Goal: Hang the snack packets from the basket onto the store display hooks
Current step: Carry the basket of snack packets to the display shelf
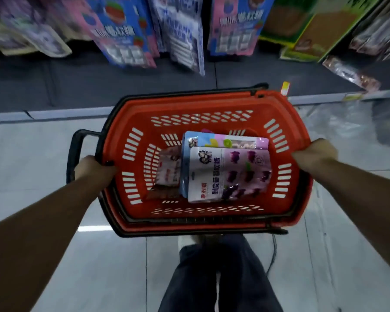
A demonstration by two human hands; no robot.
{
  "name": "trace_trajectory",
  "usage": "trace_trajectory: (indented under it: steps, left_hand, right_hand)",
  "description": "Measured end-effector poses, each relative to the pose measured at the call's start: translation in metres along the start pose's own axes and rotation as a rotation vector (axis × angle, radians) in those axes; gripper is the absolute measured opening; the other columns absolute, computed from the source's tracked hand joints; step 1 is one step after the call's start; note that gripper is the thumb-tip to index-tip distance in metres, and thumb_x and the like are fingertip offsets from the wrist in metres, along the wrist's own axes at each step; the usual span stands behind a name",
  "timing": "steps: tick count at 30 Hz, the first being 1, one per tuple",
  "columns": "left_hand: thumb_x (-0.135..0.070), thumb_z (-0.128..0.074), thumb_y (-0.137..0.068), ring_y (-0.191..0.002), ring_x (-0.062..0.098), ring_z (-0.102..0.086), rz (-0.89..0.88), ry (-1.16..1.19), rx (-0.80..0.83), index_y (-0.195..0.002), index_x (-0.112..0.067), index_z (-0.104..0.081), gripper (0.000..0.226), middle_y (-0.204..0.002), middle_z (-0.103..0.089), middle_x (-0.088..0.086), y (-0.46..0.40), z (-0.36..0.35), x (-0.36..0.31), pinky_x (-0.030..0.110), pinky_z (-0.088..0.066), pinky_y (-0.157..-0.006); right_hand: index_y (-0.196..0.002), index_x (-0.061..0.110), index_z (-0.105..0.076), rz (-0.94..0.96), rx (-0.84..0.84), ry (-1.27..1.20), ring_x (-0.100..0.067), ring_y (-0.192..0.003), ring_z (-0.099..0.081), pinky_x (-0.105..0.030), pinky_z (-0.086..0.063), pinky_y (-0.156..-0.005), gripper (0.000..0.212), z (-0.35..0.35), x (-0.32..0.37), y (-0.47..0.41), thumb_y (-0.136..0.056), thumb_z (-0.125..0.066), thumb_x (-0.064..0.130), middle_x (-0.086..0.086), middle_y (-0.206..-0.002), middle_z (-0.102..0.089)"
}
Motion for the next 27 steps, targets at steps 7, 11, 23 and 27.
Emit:
trace_trajectory:
  steps: [7, 11, 23, 27]
  left_hand:
    - [-0.017, -0.071, -0.08, -0.069, 0.032, -0.061, -0.023, 0.018, -0.036, -0.091, -0.012, -0.058, 0.018, -0.071, -0.06, 0.008, -0.049, -0.065, 0.006, 0.039, -0.052, -0.067]
    - [-0.017, -0.072, -0.081, -0.072, 0.033, -0.061, -0.023, 0.029, -0.032, -0.099, -0.012, -0.059, 0.023, -0.079, -0.062, 0.011, -0.061, -0.088, 0.008, 0.04, -0.053, -0.068]
    - [-0.024, -0.064, -0.084, -0.09, 0.036, -0.064, 0.007, 0.054, -0.081, -0.115, -0.012, -0.06, 0.033, -0.104, -0.068, 0.016, -0.079, -0.117, 0.019, 0.049, -0.055, -0.081]
    - [-0.028, -0.062, -0.086, -0.091, 0.034, -0.062, -0.062, -0.052, -0.093, -0.119, -0.01, -0.057, 0.037, -0.107, -0.064, 0.013, -0.073, -0.109, 0.011, 0.046, -0.054, -0.078]
  right_hand:
    - [-0.102, -0.001, -0.067, 0.007, 0.039, -0.02, -0.039, -0.094, -0.066, -0.034, -0.048, -0.07, 0.042, -0.078, -0.012, -0.064, -0.076, -0.07, 0.032, -0.024, -0.101, -0.068]
    - [-0.105, -0.002, -0.064, 0.044, 0.047, 0.011, -0.04, -0.094, -0.064, -0.034, -0.046, -0.07, 0.041, -0.102, -0.016, -0.085, -0.08, -0.068, 0.031, -0.024, -0.104, -0.067]
    - [-0.117, -0.001, -0.056, 0.095, 0.1, 0.153, -0.04, -0.096, -0.063, -0.035, -0.044, -0.07, 0.048, -0.128, -0.014, -0.114, -0.084, -0.067, 0.032, -0.023, -0.112, -0.065]
    - [-0.118, 0.001, -0.057, 0.098, 0.213, 0.164, -0.036, -0.087, -0.064, -0.035, -0.05, -0.071, 0.055, -0.123, -0.009, -0.111, -0.081, -0.07, 0.039, -0.021, -0.11, -0.066]
Point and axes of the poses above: each hand's wrist, its own y-axis away from the middle knuckle, its own z-axis out of the back of the hand, x = y × z, the point moved 9 cm from there along -y, towards the middle knuckle
